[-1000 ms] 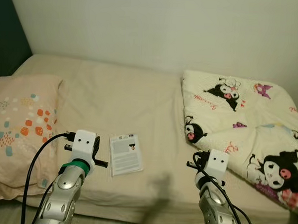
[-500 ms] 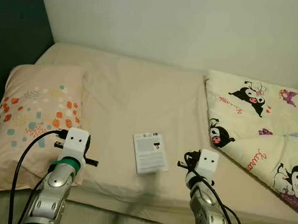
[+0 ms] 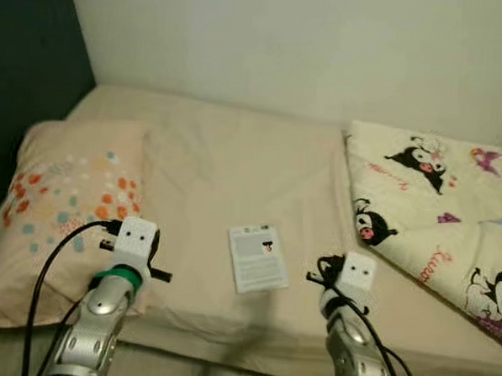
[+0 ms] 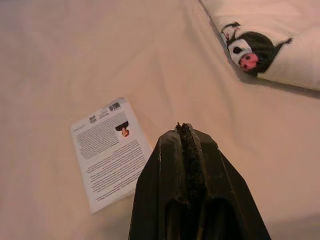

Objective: Clean up the room

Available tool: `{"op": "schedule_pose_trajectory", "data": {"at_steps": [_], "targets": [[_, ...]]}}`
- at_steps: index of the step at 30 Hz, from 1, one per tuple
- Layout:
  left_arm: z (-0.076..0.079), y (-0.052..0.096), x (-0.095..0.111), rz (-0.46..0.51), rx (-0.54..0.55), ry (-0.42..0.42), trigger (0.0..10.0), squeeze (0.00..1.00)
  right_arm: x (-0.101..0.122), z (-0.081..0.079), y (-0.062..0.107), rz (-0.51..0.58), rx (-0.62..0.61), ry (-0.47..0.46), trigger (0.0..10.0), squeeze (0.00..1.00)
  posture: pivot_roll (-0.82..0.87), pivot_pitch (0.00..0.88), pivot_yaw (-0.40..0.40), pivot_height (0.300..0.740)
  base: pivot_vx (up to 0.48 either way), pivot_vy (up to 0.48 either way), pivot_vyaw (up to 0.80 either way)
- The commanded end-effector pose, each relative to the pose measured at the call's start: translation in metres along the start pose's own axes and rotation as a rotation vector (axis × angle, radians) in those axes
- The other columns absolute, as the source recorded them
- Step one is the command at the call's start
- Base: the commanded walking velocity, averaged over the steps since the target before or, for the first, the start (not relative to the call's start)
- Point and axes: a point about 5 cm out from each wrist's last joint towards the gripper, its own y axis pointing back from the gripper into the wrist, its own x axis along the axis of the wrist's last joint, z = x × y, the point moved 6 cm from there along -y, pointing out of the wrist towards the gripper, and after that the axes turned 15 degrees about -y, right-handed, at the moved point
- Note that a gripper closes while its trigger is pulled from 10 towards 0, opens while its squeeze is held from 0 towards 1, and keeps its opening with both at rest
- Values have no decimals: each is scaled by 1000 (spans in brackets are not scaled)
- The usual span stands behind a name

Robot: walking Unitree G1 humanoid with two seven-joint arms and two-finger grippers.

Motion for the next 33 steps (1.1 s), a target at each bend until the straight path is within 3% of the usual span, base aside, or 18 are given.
{"op": "schedule_pose_trajectory", "data": {"at_steps": [1, 28, 33], "targets": [[-3, 1, -9, -39, 3, -10, 10000, 0, -12, -2, 3, -34, -6, -17, 10000, 0, 183, 0, 2, 740, 0, 247, 0], [-2, -3, -4, -28, -23, 9, 10000, 0, -11, 1, 1, -36, -18, -29, 10000, 0, 182, 0, 4, 740, 0, 0, 0], [-4, -4, -4, -26, -11, 24, 10000, 0, -14, 1, 1, -46, -15, -27, 10000, 0, 178, 0, -1, 740, 317, 0, 0]]}}
